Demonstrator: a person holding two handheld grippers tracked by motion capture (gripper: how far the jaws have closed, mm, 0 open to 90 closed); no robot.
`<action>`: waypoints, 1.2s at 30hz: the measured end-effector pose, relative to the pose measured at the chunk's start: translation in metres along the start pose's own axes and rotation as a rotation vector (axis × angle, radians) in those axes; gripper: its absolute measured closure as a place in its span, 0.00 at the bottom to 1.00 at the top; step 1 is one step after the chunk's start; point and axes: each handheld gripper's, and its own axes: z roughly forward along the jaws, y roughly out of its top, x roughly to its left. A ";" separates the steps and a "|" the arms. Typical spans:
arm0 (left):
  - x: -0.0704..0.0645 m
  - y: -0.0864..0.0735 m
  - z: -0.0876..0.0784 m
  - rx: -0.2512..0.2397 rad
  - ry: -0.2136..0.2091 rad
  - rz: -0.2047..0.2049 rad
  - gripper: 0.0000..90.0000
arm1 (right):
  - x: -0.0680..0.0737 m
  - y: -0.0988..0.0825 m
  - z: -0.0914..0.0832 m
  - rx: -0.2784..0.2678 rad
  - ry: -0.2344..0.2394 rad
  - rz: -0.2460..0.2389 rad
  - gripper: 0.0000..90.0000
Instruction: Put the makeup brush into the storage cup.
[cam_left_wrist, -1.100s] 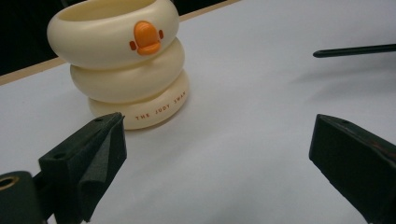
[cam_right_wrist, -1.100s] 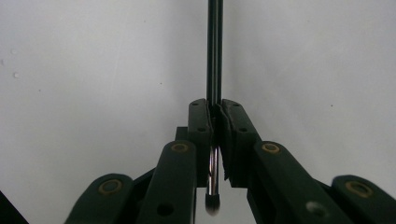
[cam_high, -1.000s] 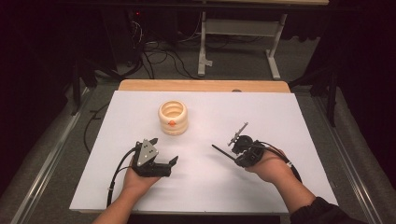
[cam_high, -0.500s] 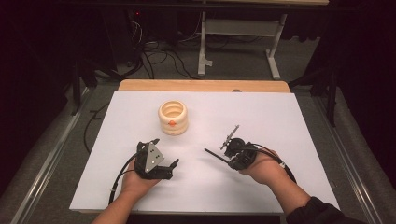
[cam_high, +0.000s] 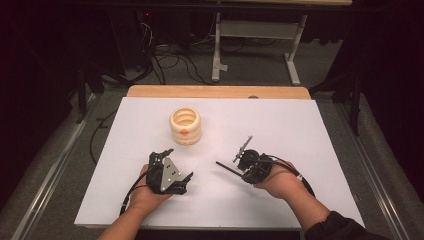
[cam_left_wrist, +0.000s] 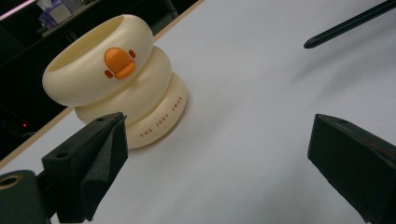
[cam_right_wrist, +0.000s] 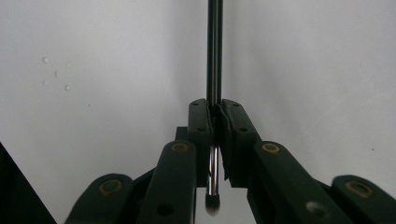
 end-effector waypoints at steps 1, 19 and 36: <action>0.000 0.000 0.000 0.000 0.005 0.011 0.06 | 0.000 0.000 0.000 -0.001 0.001 0.000 0.95; -0.005 0.003 -0.003 0.016 0.049 0.194 0.08 | 0.001 0.012 -0.002 -0.006 -0.005 -0.014 0.95; -0.009 0.002 -0.004 0.011 0.101 0.319 0.12 | 0.004 0.021 -0.005 -0.002 -0.004 -0.034 0.95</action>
